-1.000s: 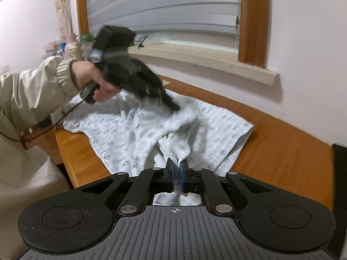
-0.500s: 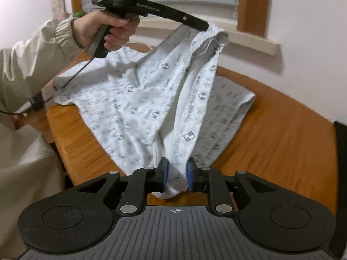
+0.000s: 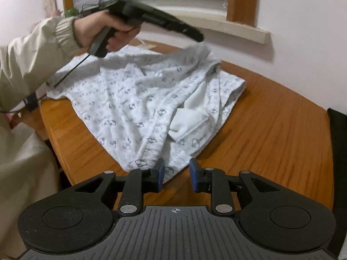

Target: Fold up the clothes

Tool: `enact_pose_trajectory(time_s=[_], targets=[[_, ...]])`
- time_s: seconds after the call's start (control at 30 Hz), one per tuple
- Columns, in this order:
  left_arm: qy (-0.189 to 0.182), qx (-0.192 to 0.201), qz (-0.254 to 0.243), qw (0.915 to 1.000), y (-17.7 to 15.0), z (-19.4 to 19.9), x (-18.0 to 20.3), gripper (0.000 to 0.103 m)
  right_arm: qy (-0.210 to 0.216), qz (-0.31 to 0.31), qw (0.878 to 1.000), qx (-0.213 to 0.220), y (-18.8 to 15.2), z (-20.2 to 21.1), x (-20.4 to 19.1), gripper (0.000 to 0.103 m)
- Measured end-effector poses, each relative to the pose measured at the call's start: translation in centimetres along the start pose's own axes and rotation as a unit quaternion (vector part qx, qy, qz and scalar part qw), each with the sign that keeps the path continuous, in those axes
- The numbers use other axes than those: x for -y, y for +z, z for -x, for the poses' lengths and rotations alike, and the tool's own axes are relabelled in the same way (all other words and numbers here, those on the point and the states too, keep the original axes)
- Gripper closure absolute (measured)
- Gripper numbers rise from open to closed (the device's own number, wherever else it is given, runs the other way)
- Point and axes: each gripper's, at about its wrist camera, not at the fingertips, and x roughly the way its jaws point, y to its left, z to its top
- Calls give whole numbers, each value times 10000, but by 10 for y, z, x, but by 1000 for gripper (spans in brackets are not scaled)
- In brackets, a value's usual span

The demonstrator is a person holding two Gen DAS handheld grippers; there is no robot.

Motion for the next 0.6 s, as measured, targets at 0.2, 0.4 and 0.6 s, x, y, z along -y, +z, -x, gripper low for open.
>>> enact_pose_trajectory(time_s=[0.2,0.4,0.6], targets=[[-950,-302,-599,9932,-15,10,48,45,209,-480,9968,606,6,-2,15,63],[-1353,-762,-942,9834,-41,-3,93,44,111,-769,9944,716,6,-18,25,62],[-1429,-883,-820,9824,-56,-9,98,59,158,-919,9922,827,3,-24,29,62]])
